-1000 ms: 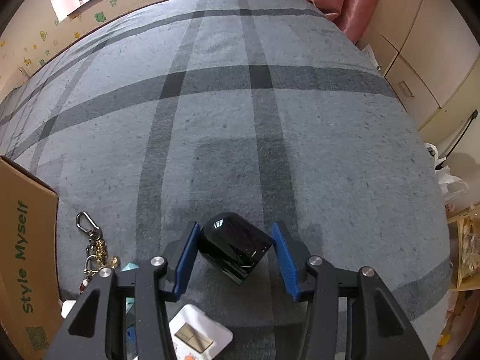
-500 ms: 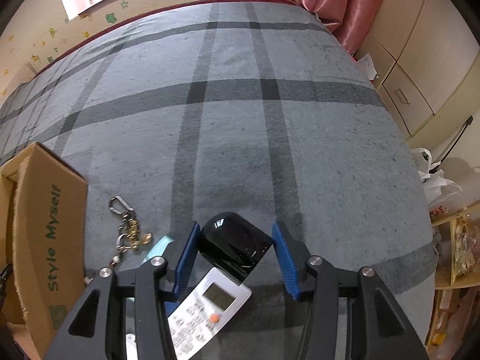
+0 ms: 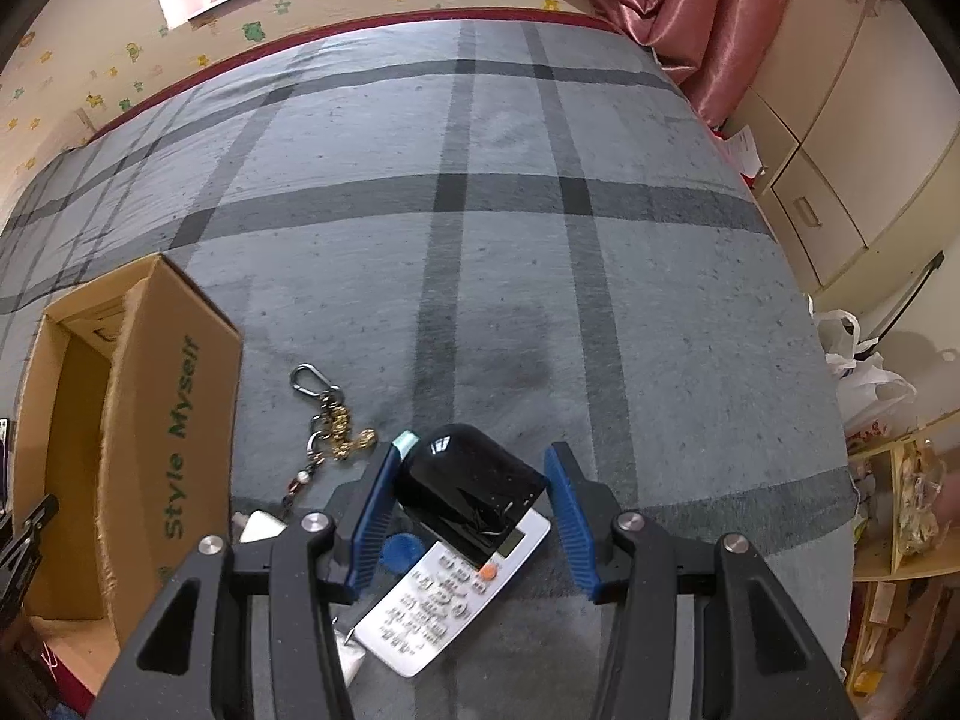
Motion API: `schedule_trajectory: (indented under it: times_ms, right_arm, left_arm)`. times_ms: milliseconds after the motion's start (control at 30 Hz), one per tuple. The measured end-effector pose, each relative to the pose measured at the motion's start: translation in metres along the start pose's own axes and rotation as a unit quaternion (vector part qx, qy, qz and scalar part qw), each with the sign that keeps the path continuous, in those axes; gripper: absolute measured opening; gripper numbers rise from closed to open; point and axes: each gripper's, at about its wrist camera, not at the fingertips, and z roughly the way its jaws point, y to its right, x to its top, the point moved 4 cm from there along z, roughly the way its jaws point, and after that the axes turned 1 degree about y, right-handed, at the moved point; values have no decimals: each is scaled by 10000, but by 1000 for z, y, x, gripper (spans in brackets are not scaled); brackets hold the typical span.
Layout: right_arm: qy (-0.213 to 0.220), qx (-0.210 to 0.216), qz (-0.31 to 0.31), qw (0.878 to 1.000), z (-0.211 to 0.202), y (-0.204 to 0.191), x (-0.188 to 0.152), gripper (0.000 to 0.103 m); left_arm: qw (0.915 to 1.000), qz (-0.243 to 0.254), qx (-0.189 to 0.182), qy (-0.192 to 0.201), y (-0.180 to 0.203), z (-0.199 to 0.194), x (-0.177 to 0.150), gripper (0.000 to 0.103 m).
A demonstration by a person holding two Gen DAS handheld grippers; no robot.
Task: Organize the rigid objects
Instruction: 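Lift the black cup with the right gripper and carry it over the box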
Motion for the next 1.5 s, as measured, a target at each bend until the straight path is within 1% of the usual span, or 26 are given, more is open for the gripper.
schedule_trajectory:
  times_ms: [367, 667, 833, 1200, 1500]
  right_arm:
    - [40, 104, -246, 9996, -29, -36, -1, 53]
    - [142, 321, -661, 9972, -51, -87, 0, 53]
    - [163, 453, -816, 9955, -57, -115, 1, 53]
    - [122, 768, -1089, 9910, -55, -174, 3, 53]
    - [-3, 944, -1267, 9874, -40, -217, -1, 53]
  left_arm:
    - [10000, 16, 11, -12, 0, 0, 0, 13]
    - [10000, 29, 36, -23, 2, 0, 1, 13]
    - [10000, 28, 33, -27, 1, 0, 1, 13]
    - [10000, 23, 29, -28, 2, 0, 1, 13]
    - [10000, 21, 23, -30, 2, 0, 1, 13]
